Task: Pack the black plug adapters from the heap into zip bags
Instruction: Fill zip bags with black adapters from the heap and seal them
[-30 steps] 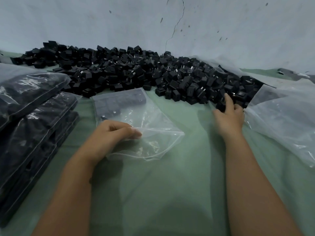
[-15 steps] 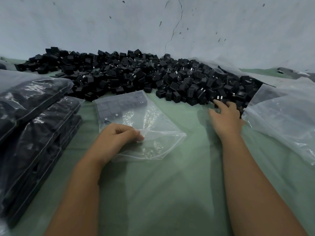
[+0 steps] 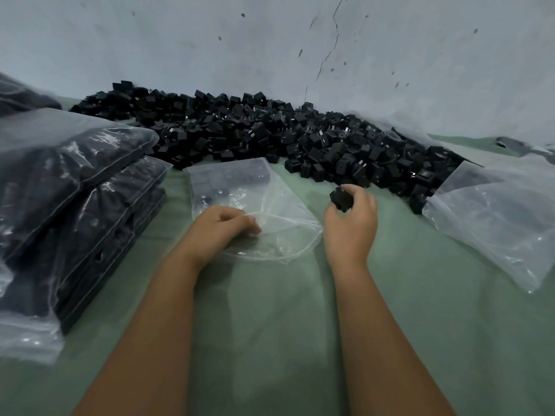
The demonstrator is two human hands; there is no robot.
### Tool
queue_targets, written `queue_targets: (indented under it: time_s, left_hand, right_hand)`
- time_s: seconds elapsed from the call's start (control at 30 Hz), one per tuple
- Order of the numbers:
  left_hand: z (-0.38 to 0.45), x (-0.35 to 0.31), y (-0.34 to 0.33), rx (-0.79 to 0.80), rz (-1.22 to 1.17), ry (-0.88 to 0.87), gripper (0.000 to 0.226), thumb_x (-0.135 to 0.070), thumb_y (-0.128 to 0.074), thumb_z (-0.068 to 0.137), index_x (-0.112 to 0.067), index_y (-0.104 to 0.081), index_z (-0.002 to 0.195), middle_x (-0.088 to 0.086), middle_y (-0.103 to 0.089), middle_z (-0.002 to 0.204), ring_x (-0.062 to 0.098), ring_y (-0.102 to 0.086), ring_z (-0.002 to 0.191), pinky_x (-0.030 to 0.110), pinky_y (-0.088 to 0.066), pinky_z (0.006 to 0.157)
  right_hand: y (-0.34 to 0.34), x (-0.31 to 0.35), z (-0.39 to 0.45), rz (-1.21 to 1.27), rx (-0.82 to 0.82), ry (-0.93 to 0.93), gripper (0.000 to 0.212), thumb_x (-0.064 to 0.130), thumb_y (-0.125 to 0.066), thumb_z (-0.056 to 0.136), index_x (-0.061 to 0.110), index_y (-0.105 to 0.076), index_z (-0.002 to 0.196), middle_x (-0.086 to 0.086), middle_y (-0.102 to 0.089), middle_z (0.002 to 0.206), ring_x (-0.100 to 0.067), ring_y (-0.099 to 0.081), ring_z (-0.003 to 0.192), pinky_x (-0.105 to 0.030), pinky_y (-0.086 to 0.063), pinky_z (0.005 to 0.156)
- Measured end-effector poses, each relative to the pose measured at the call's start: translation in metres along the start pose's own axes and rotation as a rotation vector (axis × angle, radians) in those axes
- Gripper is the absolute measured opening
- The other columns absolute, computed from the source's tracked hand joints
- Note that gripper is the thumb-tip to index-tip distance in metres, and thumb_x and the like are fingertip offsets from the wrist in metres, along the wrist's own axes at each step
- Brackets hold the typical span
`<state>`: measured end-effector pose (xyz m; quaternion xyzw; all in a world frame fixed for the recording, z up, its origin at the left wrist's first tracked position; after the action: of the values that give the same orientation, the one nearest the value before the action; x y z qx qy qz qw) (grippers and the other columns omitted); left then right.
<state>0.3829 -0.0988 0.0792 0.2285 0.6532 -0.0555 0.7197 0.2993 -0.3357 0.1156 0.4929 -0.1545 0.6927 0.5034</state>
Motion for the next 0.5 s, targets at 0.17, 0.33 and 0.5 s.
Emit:
queue_targets:
  time_s: [0.17, 0.33, 0.5]
  left_hand:
    - [-0.005, -0.008, 0.003, -0.07, 0.109, -0.064, 0.017, -0.019, -0.067, 0.088, -0.011, -0.077, 0.076, 0.009, -0.075, 0.081, 0.011, -0.065, 0.072, 0.028, -0.049, 0.077]
    - [-0.006, -0.012, 0.018, -0.185, 0.024, -0.133, 0.029, -0.03, -0.06, 0.081, -0.008, -0.067, 0.063, 0.001, -0.055, 0.056, 0.011, -0.047, 0.055, 0.029, -0.036, 0.059]
    - [-0.009, -0.006, 0.042, -0.422, 0.006, -0.196, 0.026, -0.029, -0.065, 0.081, -0.006, -0.065, 0.071, 0.011, -0.054, 0.061, 0.013, -0.044, 0.06, 0.033, -0.038, 0.061]
  right_hand:
    - [0.013, 0.059, -0.045, 0.069, -0.099, 0.305, 0.032, 0.014, -0.068, 0.078, 0.025, -0.062, 0.107, 0.014, -0.043, 0.102, -0.005, -0.051, 0.091, -0.023, -0.045, 0.082]
    - [-0.04, 0.103, -0.094, 0.091, 0.256, 0.457, 0.028, 0.029, -0.061, 0.071, 0.027, -0.053, 0.098, 0.01, -0.046, 0.095, -0.011, -0.054, 0.076, -0.027, -0.048, 0.058]
    - [-0.069, 0.091, -0.098, -0.088, 0.467, 0.456, 0.03, 0.021, -0.063, 0.074, 0.028, -0.055, 0.102, 0.009, -0.048, 0.104, -0.013, -0.055, 0.078, -0.031, -0.051, 0.06]
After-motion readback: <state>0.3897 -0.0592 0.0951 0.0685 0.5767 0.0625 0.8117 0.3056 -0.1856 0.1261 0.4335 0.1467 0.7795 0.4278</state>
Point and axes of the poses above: each hand's wrist, its own z-axis towards the middle knuckle, its own y-axis out of the back of the hand, x = y × z, the point moved 10 cm from there along z, towards the middle knuckle
